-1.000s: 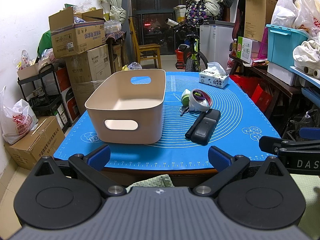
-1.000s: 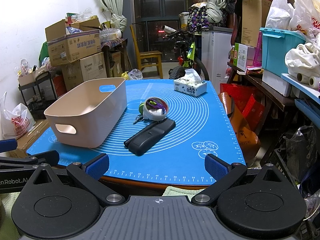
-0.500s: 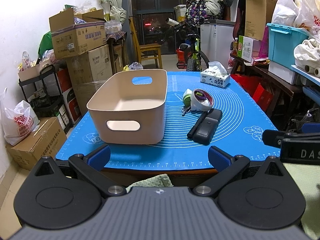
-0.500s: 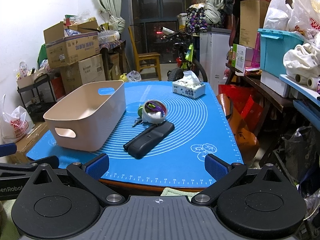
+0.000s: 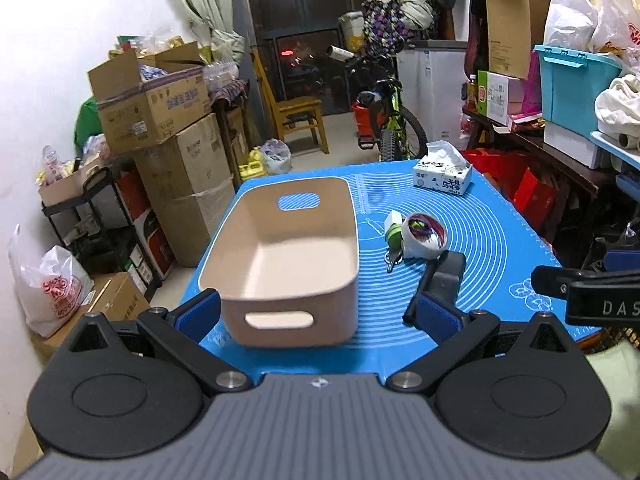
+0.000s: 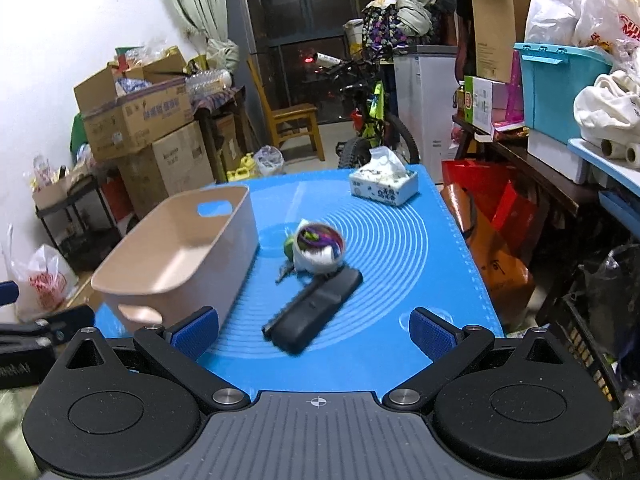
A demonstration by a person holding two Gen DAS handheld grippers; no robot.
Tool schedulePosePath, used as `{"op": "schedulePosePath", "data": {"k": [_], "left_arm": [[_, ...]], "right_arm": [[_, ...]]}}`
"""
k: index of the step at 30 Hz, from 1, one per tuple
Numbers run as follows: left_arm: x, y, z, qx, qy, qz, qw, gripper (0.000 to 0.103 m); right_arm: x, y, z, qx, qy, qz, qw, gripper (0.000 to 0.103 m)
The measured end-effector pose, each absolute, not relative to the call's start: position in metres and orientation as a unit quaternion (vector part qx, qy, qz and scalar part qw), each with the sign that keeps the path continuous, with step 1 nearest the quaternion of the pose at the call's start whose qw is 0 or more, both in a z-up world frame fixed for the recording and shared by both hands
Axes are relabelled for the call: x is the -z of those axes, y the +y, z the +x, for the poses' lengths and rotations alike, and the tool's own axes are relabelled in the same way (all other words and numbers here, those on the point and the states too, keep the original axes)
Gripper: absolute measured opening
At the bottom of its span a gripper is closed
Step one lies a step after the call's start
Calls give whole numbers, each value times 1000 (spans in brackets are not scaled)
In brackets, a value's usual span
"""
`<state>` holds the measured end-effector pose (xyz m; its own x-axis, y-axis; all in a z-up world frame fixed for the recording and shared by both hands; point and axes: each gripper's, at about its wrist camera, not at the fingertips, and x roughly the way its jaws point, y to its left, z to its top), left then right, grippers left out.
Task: Organize rigid objects
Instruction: 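Grip the beige basket rim with the left tool while the right tool reaches the tape roll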
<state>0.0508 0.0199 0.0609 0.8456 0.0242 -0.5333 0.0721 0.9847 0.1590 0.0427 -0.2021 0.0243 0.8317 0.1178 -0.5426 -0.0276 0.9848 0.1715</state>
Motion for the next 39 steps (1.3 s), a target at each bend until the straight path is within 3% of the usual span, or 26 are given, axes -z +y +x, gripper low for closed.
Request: {"op": "schedulePosePath", "data": {"k": [11, 31, 32, 34, 39], "left_arm": [[-63, 71, 130, -20, 325, 62, 944, 102], [4, 142, 277, -22, 474, 42, 879, 101], [7, 144, 280, -24, 477, 42, 878, 101], [13, 151, 286, -29, 486, 35, 873, 85], [26, 170, 295, -38, 507, 4, 861, 84]], "right_arm": [[-26, -206, 108, -14, 300, 86, 950, 101], [56, -190, 233, 41, 406, 62, 911, 96], [60, -189, 238, 42, 411, 62, 908, 95], [68, -186, 248, 40, 422, 67, 903, 95], [80, -180, 265, 46, 432, 56, 899, 95]]}}
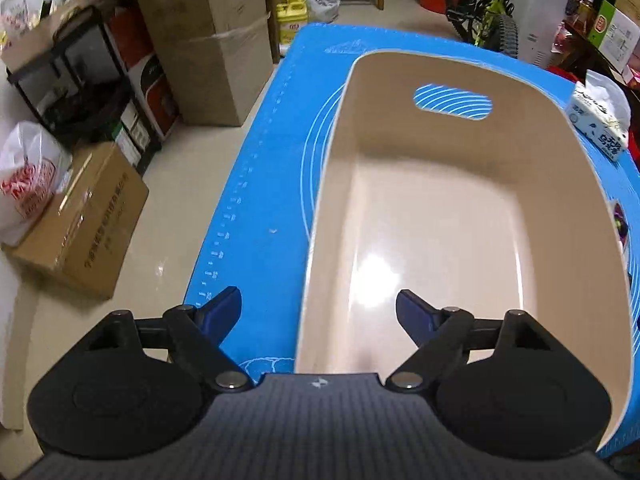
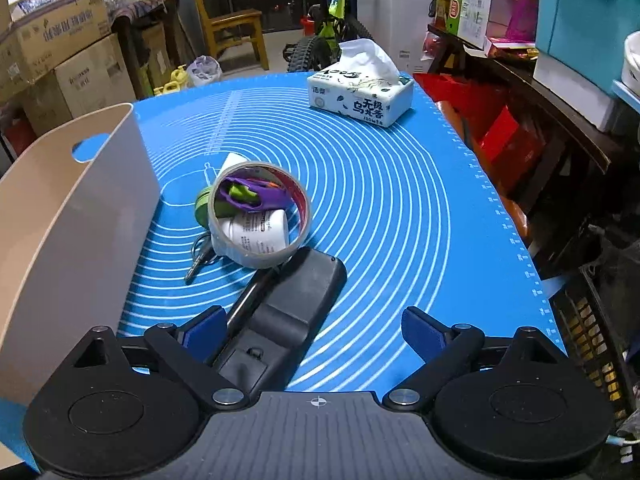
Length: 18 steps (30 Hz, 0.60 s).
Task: Organize rigid objects
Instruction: 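Grip the beige basket rim with the left tool while the right tool reaches the tape roll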
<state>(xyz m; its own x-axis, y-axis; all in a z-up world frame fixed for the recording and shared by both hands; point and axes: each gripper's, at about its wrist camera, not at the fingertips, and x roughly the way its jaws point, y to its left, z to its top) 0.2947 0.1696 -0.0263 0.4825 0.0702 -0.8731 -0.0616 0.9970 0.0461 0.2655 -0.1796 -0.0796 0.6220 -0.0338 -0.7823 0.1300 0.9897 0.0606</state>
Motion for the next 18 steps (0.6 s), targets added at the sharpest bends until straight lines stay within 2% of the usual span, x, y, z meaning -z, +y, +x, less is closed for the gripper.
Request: {"op": "schedulePosePath", "data": {"k": [3, 6, 9, 11, 13, 15, 18], "left_arm": [[31, 169, 296, -42, 517, 8, 855, 82], [33, 170, 297, -43, 523, 4, 851, 74], [34, 173, 302, -44, 528, -2, 848, 70], [37, 173, 304, -43, 535, -1, 844, 54], [41, 171, 306, -48, 543, 8, 838, 26], [43, 170, 306, -43, 549, 8, 835, 20], [45, 169, 307, -44, 552, 12, 833, 19]], "right_arm": [[82, -176, 275, 43, 430, 48, 901, 95], [82, -171, 286, 35, 426, 37, 903, 94], [81, -164, 295, 14, 422, 35, 906, 90], [80, -157, 301, 1, 418, 29, 908, 87], [79, -151, 306, -12, 414, 20, 910, 86], [78, -145, 310, -20, 409, 6, 912, 85], [77, -141, 315, -33, 405, -4, 914, 83]]}}
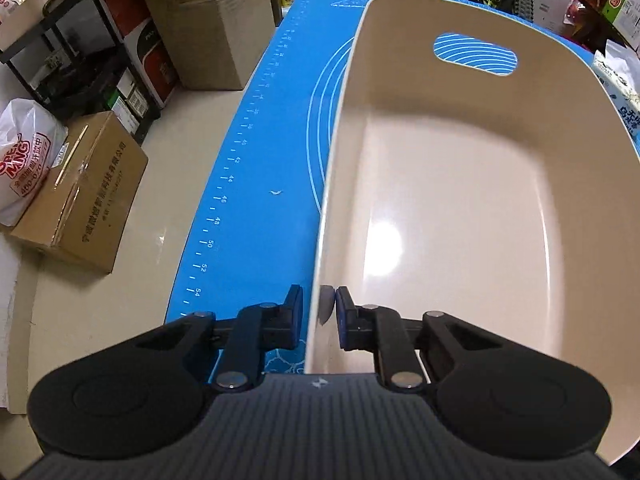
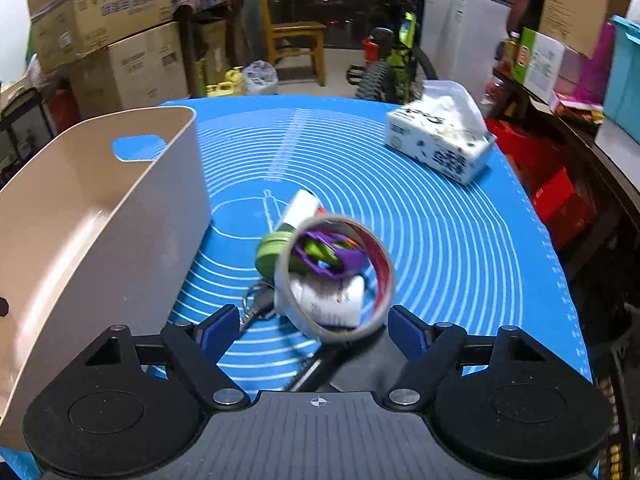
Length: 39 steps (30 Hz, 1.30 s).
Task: Organize rigid objects
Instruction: 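Grip the beige basket rim with the left tool while the right tool reaches the tape roll, then grasp the white tape roll with the right gripper and lift it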
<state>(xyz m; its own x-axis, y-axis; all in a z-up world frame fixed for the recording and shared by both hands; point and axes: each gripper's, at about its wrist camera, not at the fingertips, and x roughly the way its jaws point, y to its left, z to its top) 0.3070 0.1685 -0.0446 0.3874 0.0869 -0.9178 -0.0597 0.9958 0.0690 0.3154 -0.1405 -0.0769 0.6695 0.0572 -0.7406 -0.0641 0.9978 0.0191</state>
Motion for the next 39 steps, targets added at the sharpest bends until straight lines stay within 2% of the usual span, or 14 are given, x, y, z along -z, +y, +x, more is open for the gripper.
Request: {"op": "schedulePosePath", "data": {"k": [2, 4, 9, 11, 12, 19, 20, 21, 28, 39], "left_arm": [[45, 167, 307, -40, 554, 9, 832, 9], [45, 168, 308, -38, 554, 7, 831, 10], [45, 167, 307, -42, 553, 3, 832, 10], [45, 167, 308, -42, 554, 2, 832, 10], [45, 167, 308, -43, 554, 1, 832, 10], [46, 168, 308, -43, 553, -3, 832, 10], [46, 168, 307, -43, 553, -3, 832, 10], [46, 168, 307, -43, 553, -3, 832, 10], [46, 169, 307, -42, 553, -8, 832, 9], [46, 174, 305, -35, 551, -17, 833, 9]], "right_arm": [[77, -139, 319, -45, 405, -4, 913, 79], [80, -138, 323, -54, 412, -5, 910, 71], [81, -133, 333, -65, 412, -26, 909, 66], [82, -130, 337, -71, 415, -31, 906, 58], [83, -128, 339, -73, 419, -33, 905, 49], [89, -124, 347, -67, 427, -33, 901, 34], [88, -124, 348, -68, 427, -32, 901, 25], [88, -125, 347, -71, 427, -29, 901, 23], [78, -123, 336, -75, 406, -24, 910, 16], [34, -118, 317, -70, 338, -30, 938, 16]]}}
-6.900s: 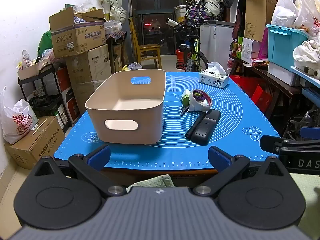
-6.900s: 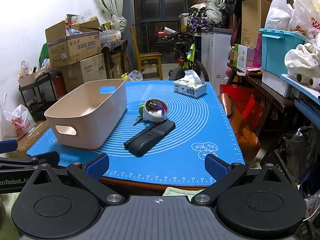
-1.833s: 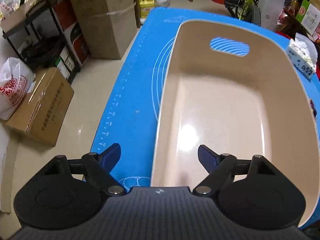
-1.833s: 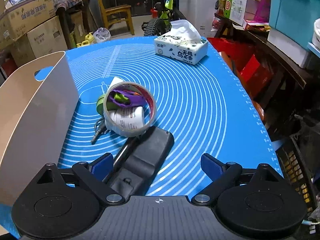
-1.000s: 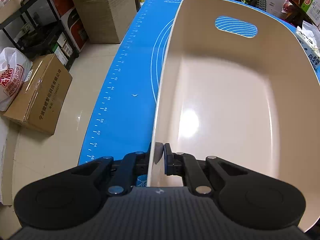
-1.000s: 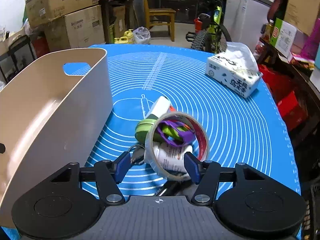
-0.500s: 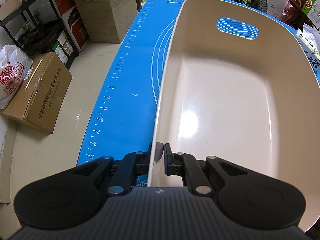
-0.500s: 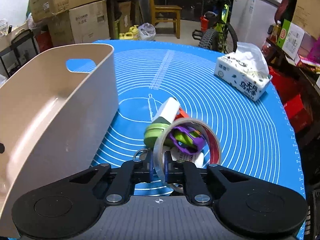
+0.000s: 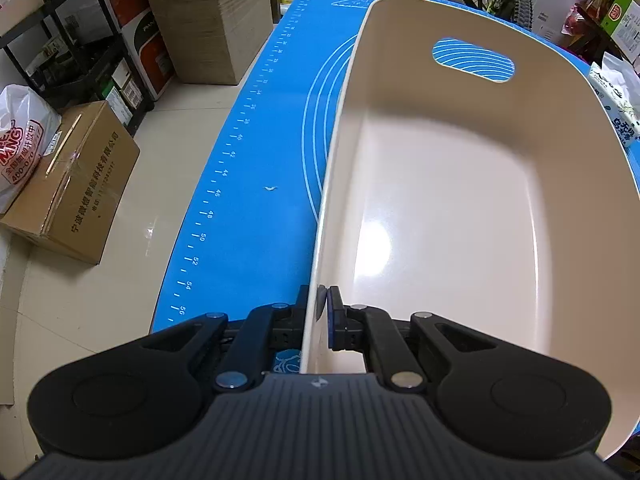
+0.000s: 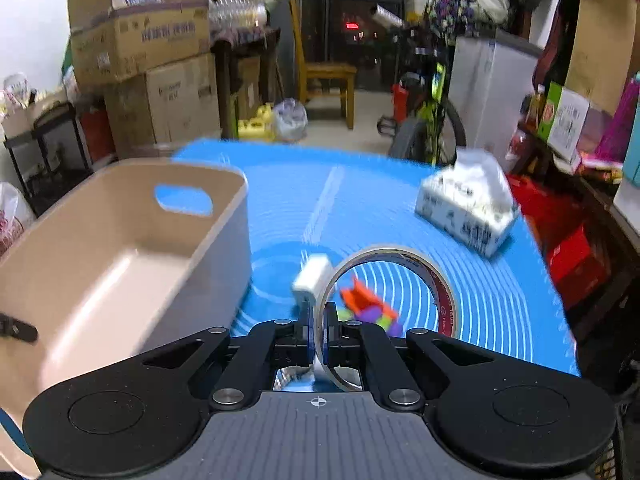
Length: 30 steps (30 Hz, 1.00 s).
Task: Organize rigid objects
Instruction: 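Grasp the white tape roll with the right gripper and lift it, then carry the tape roll into the basket and open the right gripper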
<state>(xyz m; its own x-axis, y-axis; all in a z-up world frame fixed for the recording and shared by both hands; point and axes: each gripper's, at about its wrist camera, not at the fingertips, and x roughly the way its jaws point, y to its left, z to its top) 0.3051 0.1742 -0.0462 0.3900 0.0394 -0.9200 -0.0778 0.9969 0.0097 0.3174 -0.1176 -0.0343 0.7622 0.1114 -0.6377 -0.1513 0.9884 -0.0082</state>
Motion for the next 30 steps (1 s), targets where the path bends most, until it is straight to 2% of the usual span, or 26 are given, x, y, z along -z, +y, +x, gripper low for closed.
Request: {"op": "schedulePosePath", "data": {"k": [13, 21, 30], "left_arm": [[47, 175, 304, -31, 550, -24, 835, 8], [47, 175, 305, -32, 550, -23, 835, 8], [47, 175, 305, -32, 549, -21, 835, 8]], "right_arm": [[-25, -63, 309, -136, 256, -32, 957, 16], [-19, -22, 317, -189, 282, -30, 940, 16], [23, 13, 325, -225, 357, -46, 906, 16]]}}
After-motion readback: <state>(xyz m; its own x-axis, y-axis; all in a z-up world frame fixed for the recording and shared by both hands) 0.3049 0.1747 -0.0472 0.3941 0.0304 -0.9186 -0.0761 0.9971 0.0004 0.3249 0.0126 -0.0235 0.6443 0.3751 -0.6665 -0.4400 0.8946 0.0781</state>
